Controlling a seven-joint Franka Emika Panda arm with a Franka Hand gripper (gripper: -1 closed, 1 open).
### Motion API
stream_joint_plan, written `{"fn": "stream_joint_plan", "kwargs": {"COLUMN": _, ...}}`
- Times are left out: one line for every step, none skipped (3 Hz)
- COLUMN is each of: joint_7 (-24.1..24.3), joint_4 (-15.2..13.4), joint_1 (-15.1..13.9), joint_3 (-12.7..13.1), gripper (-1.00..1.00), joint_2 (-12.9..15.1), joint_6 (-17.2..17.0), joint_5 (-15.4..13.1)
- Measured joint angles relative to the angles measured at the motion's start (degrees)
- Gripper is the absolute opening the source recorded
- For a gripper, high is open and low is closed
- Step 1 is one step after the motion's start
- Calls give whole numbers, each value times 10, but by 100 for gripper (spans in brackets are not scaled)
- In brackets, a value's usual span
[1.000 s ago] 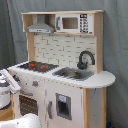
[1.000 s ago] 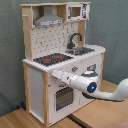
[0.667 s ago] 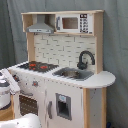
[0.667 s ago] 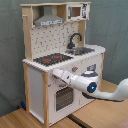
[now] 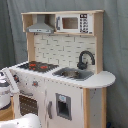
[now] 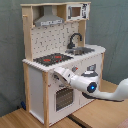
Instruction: Play with the kitchen
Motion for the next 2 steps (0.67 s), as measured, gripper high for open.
{"fn": "stream_joint_plan", "kwargs": {"joint_7": 57, "joint_4": 0, "joint_1": 0, "joint_3": 0, "gripper": -100, "joint_2": 0, "joint_6": 0, "joint_5": 0}}
{"fn": "stream_joint_plan", "kwargs": {"joint_7": 58, "joint_4": 0, "joint_1": 0, "joint_3": 0, "gripper": 100, "joint_2": 0, "joint_6": 0, "joint_5": 0}}
